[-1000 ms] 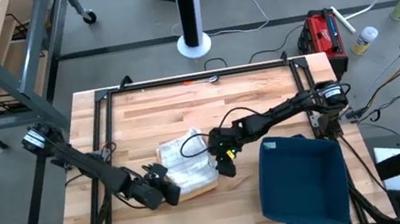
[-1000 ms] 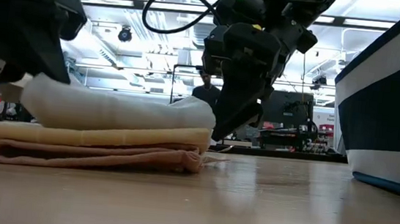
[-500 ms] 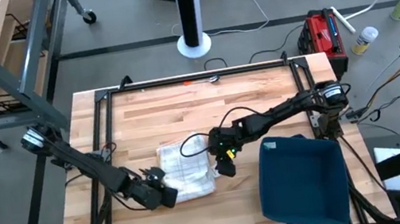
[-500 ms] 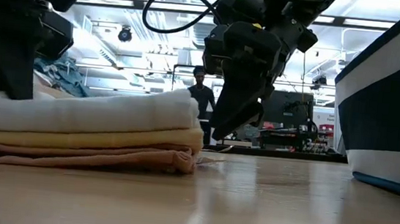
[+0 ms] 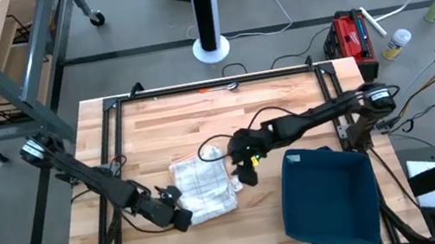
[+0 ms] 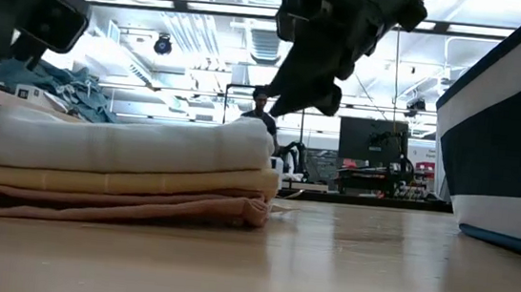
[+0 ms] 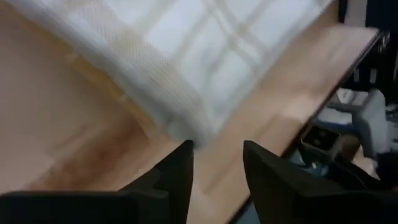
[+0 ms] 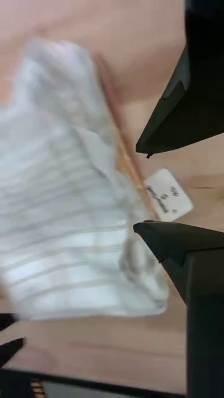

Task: Fold towel
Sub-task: Stack the folded white towel on top of the folded yellow towel

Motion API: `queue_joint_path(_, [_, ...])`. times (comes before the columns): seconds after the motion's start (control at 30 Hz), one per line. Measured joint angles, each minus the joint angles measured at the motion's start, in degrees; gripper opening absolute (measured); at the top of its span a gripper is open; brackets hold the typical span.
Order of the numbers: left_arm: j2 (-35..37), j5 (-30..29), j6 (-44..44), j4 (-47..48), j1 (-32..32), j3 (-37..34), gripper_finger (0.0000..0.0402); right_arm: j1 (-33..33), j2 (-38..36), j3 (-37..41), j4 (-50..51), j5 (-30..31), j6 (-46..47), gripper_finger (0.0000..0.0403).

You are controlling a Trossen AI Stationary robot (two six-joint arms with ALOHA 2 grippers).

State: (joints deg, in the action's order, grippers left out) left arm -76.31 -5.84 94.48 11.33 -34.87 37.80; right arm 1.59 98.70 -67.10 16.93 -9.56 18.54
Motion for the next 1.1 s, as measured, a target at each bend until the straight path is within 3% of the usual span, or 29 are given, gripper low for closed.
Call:
queue_joint_path(0.27, [4.0,8.8,0.6,0.1,0.0,1.6,0.0125,1.3,0.6,0.0,-6.9,0.2,-0.8,0.0151])
queue_joint_path(0.43, [4.0,-4.7,-7.3,0.7,1.5,2.7,0.0103,2.4,5.4,0.0,-15.1,-3.2,-1.2,0.0099])
queue_joint_path(0.5, [2.5,-7.6,-9.3,0.7,3.3,2.2,0.0091,2.6,7.2,-0.1,-17.7,-4.4,-1.2,0.0076])
queue_joint_path(0.6, [-0.9,-8.0,-11.3,2.1,5.7,1.4,0.0075,2.6,9.6,-0.4,-17.5,-7.0,-1.1,0.0044])
queue_joint_path(0.8, [-7.6,-2.4,-12.9,2.0,7.3,1.0,0.0049,2.4,11.3,0.0,-15.5,-11.5,-1.2,0.0003])
queue_joint_path(0.93, [-7.8,-1.6,-12.6,1.8,7.2,1.1,0.0035,1.1,11.7,0.3,-12.0,-10.6,-1.9,0.0003])
queue_joint_path(1.1, [-3.0,-4.2,-13.4,1.7,7.2,1.5,0.0025,-0.3,9.9,0.3,-8.9,-8.3,-3.1,0.0002])
